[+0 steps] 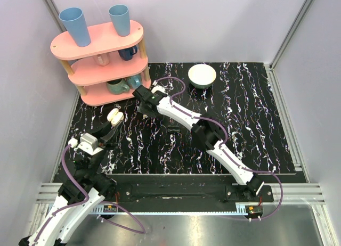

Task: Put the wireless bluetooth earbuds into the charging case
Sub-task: Move the left earbud to the center of the board.

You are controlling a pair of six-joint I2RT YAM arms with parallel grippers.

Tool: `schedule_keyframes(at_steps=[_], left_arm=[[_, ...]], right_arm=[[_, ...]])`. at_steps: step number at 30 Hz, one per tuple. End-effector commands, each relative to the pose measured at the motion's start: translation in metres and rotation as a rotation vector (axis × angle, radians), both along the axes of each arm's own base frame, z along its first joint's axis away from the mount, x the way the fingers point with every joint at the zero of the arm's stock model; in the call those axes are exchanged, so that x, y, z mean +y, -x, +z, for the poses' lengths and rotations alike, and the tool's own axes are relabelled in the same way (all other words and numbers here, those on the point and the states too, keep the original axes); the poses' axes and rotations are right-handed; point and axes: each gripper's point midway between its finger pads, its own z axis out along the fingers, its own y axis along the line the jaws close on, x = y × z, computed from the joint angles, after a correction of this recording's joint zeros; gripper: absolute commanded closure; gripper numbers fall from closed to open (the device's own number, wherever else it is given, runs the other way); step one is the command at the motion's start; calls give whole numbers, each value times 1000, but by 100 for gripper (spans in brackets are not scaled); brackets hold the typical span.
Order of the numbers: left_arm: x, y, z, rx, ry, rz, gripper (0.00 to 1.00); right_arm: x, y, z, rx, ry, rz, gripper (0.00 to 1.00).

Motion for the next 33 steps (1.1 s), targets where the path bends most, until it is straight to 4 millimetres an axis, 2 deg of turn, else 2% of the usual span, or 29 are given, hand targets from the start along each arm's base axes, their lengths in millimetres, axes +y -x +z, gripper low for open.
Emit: schedule_keyframes(at_steps=[1, 17, 33], left_arm=[[3, 4, 11, -34, 29, -2, 100], [3, 3, 10, -33, 30, 2, 100], [4, 1, 10, -31, 26, 9, 100]], right_arm=[[10, 4, 6, -10, -18, 22, 47], [8, 4, -13, -1, 17, 28, 56], [7, 4, -15, -5, 28, 38, 64]])
